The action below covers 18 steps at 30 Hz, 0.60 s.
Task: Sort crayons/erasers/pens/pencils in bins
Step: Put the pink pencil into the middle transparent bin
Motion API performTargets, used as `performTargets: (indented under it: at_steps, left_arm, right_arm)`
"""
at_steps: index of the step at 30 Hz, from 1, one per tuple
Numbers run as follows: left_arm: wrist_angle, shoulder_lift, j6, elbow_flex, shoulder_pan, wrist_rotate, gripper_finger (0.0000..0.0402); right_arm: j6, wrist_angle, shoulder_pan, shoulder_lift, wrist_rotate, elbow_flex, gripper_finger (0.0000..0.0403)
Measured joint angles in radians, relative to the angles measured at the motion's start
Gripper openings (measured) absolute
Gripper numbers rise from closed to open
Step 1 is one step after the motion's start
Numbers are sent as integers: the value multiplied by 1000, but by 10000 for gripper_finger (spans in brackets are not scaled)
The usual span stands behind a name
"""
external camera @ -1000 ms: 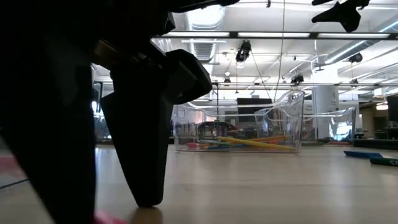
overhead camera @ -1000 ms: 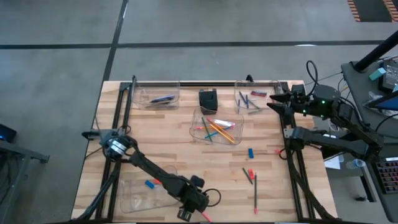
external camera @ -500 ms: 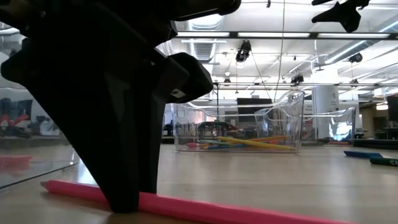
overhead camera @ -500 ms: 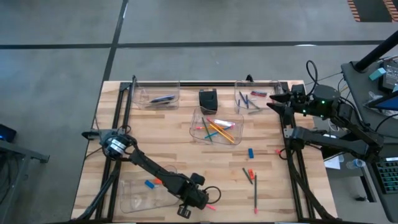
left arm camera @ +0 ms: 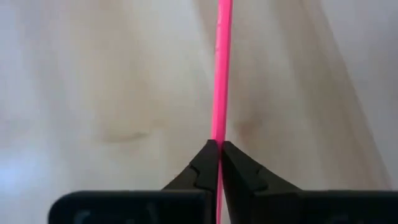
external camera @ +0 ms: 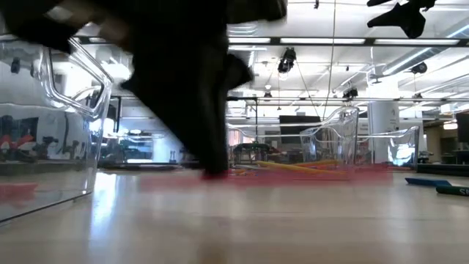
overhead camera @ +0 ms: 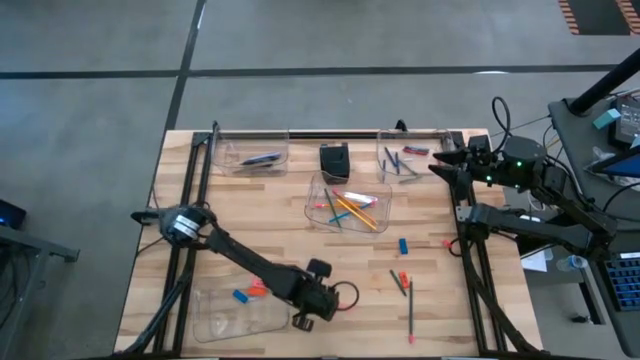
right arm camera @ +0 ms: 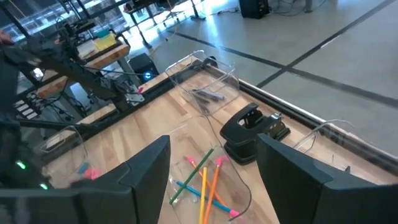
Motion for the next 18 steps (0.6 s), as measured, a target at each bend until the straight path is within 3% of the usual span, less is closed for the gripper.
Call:
performTargets:
  at_steps: [6, 11, 18]
  left_arm:
    - [-76, -99, 35, 2, 53, -116, 2]
    - [-79, -191, 113, 8, 129, -198, 2]
    - [-47, -280, 174, 11, 249, -178, 1]
  right_arm:
    - [-16, 0, 0, 0, 98, 0, 224]
    - [-20, 0, 0, 1, 110, -1, 224]
    - [-18, -2, 0, 1, 100, -2, 224]
